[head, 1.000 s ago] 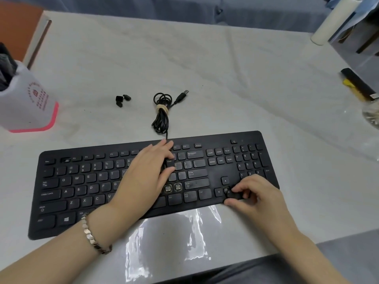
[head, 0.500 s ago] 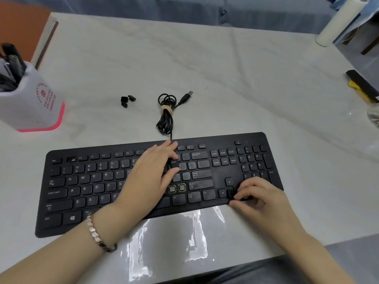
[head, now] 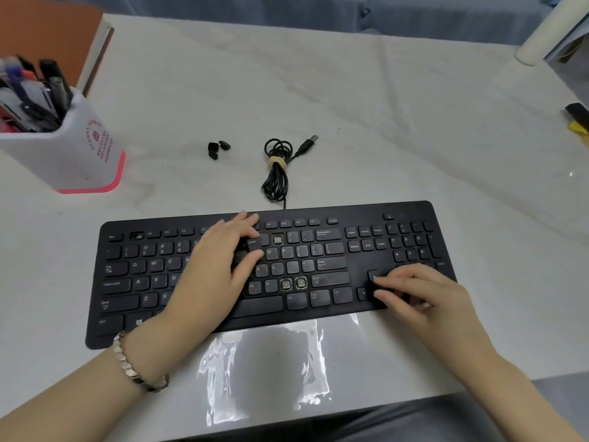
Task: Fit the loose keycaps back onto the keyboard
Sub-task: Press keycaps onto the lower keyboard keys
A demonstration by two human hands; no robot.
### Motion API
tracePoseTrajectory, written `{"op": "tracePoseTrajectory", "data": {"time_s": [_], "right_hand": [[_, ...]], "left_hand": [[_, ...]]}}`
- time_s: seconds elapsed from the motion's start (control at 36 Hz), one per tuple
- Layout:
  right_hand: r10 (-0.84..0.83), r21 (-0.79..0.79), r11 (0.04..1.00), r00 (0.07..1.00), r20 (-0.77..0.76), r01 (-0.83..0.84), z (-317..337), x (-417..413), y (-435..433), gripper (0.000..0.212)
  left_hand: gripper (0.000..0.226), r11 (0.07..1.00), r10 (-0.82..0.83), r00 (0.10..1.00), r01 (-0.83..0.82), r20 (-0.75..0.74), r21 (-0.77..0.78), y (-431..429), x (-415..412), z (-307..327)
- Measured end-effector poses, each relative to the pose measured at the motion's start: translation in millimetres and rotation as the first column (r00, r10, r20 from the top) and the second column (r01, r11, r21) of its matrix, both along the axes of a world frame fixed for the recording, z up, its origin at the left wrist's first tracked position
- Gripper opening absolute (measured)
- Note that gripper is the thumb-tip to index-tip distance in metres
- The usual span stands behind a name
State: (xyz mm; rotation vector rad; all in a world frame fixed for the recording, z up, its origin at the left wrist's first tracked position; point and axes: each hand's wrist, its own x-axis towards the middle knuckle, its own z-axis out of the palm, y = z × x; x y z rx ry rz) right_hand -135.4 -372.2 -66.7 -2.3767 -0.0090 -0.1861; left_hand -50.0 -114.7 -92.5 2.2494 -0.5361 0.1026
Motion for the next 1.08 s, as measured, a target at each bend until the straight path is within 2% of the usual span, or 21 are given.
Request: {"op": "tracePoseTrajectory", "data": {"time_s": [0.08, 0.17, 0.22, 0.36, 0.53, 0.64, 0.81, 0.97, 1.08], "right_hand": [[0.027, 0.085, 0.996, 0.996, 0.082, -0.034, 10.3, 5.7, 12.8, 0.015], [0.040, 0.211, 0.976, 0.996, 0.082, -0.056, 12.3, 12.9, 27.2, 0.022], [0.054, 0.232, 0.970, 0.996, 0.075, -0.070, 10.2, 17.8, 39.8, 0.022], [0.073, 0.152, 0.985, 0.993, 0.088, -0.086, -6.6, 26.8, 75.7, 0.010], [0.108, 0.059, 0.991, 0.986, 0.127, -0.116, -26.8, 29.8, 92.4, 0.009], [0.152, 0.025, 0.987, 0.972, 0.177, -0.158, -28.8, 27.6, 89.5, 0.018], [0.224, -0.147, 0.970, 0.942, 0.248, -0.192, -35.5, 26.6, 87.0, 0.018], [0.267, -0.268, 0.943, 0.930, 0.253, -0.198, -35.4, 28.4, 86.7, 0.020], [0.314, -0.261, 0.931, 0.923, 0.224, -0.253, -29.5, 33.9, 85.3, 0.018]], "left_hand": [[0.018, 0.998, 0.029, 1.000, -0.030, 0.009, 0.047, 9.0, -0.3, -2.3], [0.016, 0.997, 0.051, 0.999, -0.051, 0.001, 0.058, 13.3, 0.5, -3.6], [0.016, 0.997, 0.045, 0.999, -0.046, 0.017, 0.067, 13.4, 0.8, -3.9], [0.016, 0.996, 0.054, 0.998, -0.057, 0.037, 0.070, 11.5, 1.0, -4.5], [0.020, 0.997, 0.045, 0.998, -0.047, 0.041, 0.061, 12.9, 2.4, -6.0], [0.022, 0.997, 0.040, 0.998, -0.043, 0.048, 0.057, 13.3, 2.3, -7.3], [0.031, 0.998, 0.028, 0.999, -0.030, 0.029, 0.052, 13.9, 2.2, -7.5], [0.029, 0.998, 0.028, 0.999, -0.030, 0.036, 0.053, 13.7, 2.3, -7.4], [0.028, 0.998, 0.030, 0.999, -0.033, 0.044, 0.057, 14.1, 1.9, -8.5]]}}
